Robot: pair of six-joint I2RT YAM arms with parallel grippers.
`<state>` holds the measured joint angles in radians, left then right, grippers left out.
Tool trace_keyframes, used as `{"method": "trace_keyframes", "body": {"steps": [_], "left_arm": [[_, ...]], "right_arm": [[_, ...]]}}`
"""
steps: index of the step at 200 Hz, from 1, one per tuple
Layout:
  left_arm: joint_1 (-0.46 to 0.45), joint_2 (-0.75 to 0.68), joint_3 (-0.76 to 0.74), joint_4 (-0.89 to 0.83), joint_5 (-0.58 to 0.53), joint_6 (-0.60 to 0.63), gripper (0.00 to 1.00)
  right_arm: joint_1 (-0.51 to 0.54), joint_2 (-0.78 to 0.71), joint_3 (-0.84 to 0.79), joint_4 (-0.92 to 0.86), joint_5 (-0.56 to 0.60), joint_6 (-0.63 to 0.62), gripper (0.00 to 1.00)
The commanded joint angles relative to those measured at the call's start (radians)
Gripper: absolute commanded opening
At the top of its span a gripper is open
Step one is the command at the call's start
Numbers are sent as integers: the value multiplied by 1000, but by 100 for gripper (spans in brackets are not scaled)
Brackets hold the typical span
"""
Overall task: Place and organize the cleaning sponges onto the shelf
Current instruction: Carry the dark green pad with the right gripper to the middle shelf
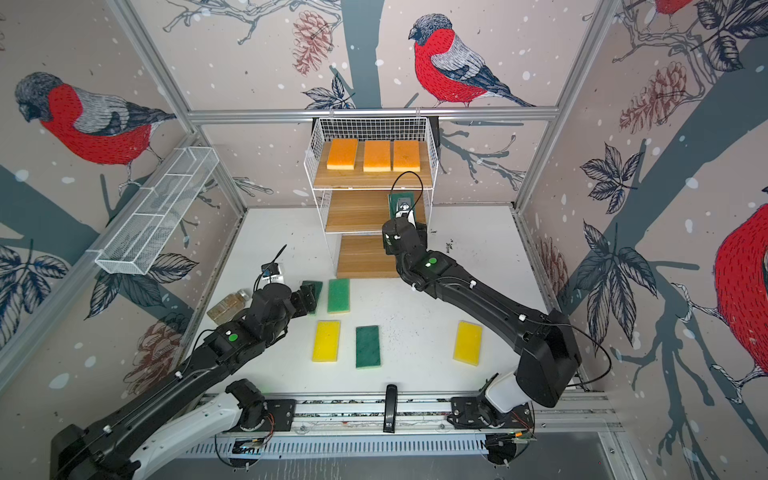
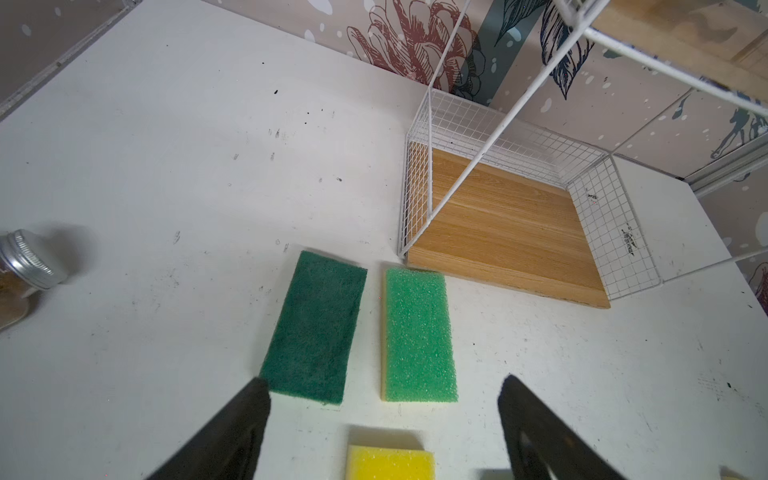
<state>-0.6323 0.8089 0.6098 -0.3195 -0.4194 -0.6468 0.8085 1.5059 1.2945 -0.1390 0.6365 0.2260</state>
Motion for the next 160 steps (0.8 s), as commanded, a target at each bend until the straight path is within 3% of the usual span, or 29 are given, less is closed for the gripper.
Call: {"method": "trace_keyframes", "body": {"steps": [1, 160], "left_arm": [[1, -6, 6, 29, 3, 15, 87], [1, 12, -3, 52, 14, 14, 87]], "right_arm": [[-6, 17, 21, 57, -8, -24, 70], [-56, 102, 99, 21, 33, -68, 72]]}}
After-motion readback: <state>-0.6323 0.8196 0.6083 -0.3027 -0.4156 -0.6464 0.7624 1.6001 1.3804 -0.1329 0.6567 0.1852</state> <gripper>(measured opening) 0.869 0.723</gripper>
